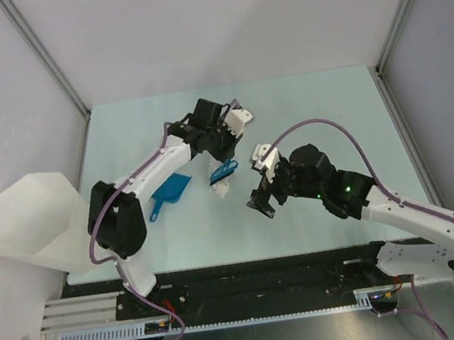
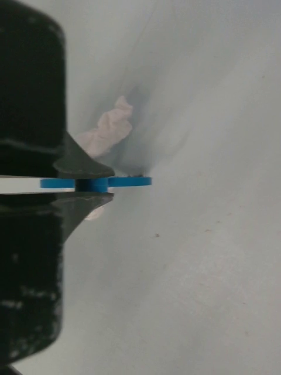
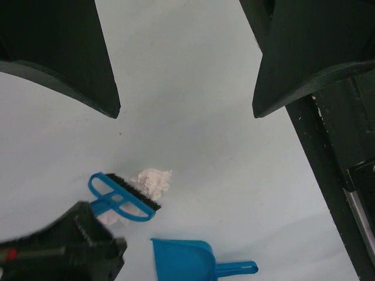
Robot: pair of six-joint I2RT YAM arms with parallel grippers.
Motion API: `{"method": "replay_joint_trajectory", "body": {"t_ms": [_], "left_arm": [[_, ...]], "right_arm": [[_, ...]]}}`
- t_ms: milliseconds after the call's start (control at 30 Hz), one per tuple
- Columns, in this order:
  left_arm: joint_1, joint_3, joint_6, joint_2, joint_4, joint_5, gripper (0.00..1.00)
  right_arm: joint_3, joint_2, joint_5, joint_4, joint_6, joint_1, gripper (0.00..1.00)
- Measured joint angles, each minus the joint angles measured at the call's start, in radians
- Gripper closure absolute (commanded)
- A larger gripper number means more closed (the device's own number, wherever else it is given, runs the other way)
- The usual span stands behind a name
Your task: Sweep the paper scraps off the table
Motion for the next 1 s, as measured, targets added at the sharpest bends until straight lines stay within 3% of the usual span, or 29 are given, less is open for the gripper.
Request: {"method": "replay_joint_trajectory", "body": {"t_ms": [300,467,767,867,1000], "left_arm": [[0.013,0.166,-0.076,-0.076,-0.11,0.011,1.0],[0.016,0.237,-0.079,-0.114,-0.115,-0.1,1.0],[0.163,0.318,-0.044,0.09,-0.058,-0.426,1.0],[0.195,0.29,-0.044,0.155,-0.052,-0.454,1.0],[0.153,0.214,-0.047,0.174,-0.06,-0.431,1.0]], "right_arm": [[-0.082,-0.114,0.022,-0.003,-0.002,0.0,0.0],[-0.097,-0.114,0.046,-0.003,-0.011,0.0,0.0],[-0.106,-0.095,0.068,-0.003,-0.012,0.0,0.0],[-0.107,-0.095,0.068,-0.003,-0.013,0.0,0.0],[-0.111,-0.094,0.067,-0.002,-0.019,0.0,0.0]]}}
